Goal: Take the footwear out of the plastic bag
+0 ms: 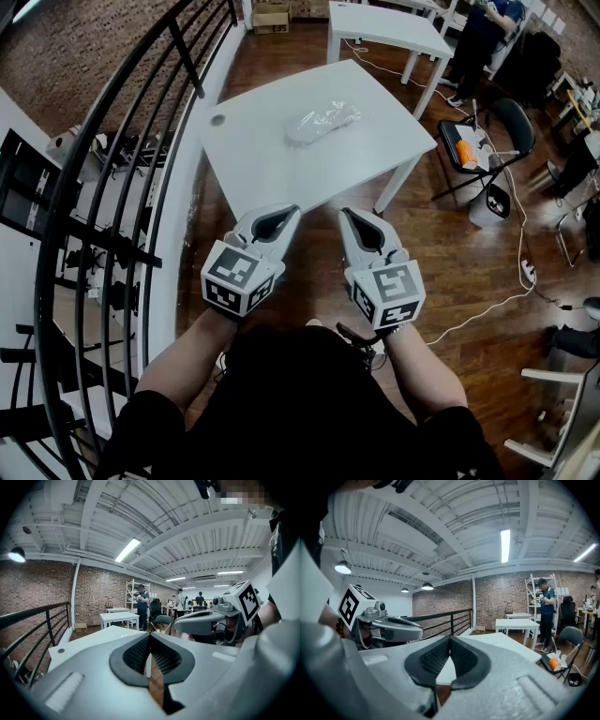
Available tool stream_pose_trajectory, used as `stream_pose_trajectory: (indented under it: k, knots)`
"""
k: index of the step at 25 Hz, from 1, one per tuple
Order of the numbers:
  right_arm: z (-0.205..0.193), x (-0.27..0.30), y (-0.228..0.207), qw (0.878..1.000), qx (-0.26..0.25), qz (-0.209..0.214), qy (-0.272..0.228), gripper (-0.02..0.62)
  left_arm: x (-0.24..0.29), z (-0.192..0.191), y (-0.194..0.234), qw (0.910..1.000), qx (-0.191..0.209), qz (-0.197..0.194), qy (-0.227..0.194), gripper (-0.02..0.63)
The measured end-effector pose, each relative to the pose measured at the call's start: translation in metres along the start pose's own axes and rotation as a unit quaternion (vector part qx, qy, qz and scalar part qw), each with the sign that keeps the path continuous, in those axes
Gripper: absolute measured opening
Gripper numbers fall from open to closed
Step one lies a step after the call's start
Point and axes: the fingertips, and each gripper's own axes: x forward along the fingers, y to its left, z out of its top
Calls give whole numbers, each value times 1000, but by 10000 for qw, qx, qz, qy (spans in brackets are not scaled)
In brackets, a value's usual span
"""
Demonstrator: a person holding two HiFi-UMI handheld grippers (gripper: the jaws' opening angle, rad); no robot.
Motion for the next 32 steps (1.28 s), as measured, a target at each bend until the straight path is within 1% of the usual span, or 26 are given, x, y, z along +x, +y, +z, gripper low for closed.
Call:
stream_pose_trajectory:
  k: [7, 11, 17, 23, 28, 32]
  knots:
    - [0, 25, -42, 10000, 16, -23, 78, -8, 45, 8, 20, 10000, 53, -10, 65, 17]
    - [-4, 47, -65, 9998, -2, -78, 178, -8, 72, 7, 39, 9999, 24, -30, 97, 17]
    - [1, 110, -95, 9993, -112, -138, 341, -8, 119, 8, 93, 9999, -38, -41, 141, 17]
    - [17, 168, -128, 9981, -172, -220, 541, -8, 166, 17, 138, 9993, -167, -195, 265, 17]
    - [25, 209, -158, 9966, -305, -370, 677, -8, 195, 22, 171, 9990, -89, -335, 295, 17]
    - [23, 235, -186, 9952, -391, -404, 803, -8, 215, 15, 193, 9988, -99, -295, 378, 17]
